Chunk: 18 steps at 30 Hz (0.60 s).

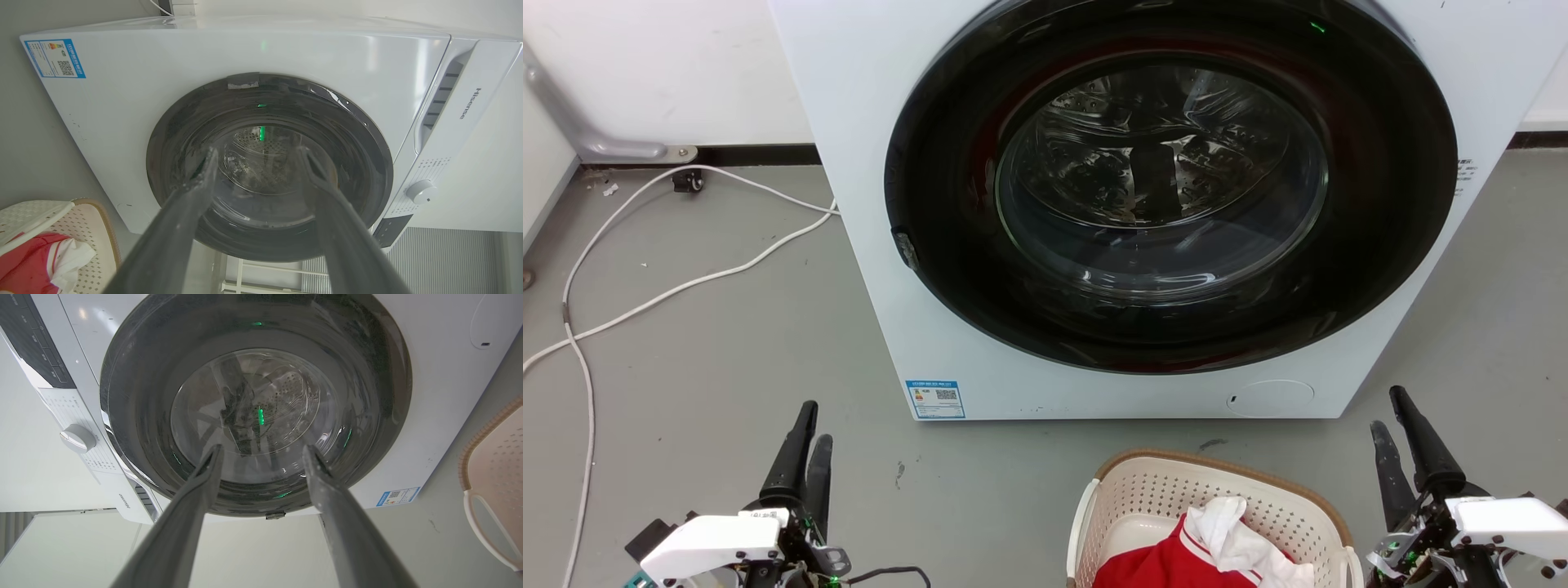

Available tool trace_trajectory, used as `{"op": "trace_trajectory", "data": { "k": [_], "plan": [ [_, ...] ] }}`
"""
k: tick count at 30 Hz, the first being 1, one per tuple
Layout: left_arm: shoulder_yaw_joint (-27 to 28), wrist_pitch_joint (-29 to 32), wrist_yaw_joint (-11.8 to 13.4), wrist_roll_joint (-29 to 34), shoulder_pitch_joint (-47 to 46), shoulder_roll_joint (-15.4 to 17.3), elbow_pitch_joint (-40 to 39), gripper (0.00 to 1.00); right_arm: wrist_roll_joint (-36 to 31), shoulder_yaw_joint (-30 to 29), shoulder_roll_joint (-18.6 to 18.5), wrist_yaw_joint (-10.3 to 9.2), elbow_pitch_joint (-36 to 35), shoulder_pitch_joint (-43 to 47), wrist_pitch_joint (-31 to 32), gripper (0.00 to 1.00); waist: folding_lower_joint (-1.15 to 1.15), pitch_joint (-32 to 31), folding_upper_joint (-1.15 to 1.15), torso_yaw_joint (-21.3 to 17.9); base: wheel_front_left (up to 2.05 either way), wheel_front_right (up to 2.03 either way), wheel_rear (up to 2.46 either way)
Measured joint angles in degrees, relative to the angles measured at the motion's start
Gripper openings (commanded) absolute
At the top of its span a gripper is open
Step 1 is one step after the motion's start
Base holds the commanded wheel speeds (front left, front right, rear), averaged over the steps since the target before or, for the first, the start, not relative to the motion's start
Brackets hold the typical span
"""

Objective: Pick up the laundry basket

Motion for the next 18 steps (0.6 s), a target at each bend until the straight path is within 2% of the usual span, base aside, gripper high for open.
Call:
{"op": "trace_trajectory", "data": {
  "k": [5, 18],
  "plan": [
    [-0.15, -1.47, 0.00, 3.05, 0.00, 0.00, -1.12, 1.00, -2.80, -0.08, 0.01, 0.00, -0.93, 0.12, -1.42, 1.00, 0.00, 0.03, 0.00, 0.01, 0.00, 0.00, 0.00],
    [-1.45, -4.78, 2.48, 18.85, 0.13, 0.01, -5.27, 1.00, -21.00, -0.13, 0.00, 0.00, -6.13, 0.93, -4.83, 1.00, 0.00, 0.14, 0.00, 0.02, 0.00, 0.00, 0.00]
  ]
}}
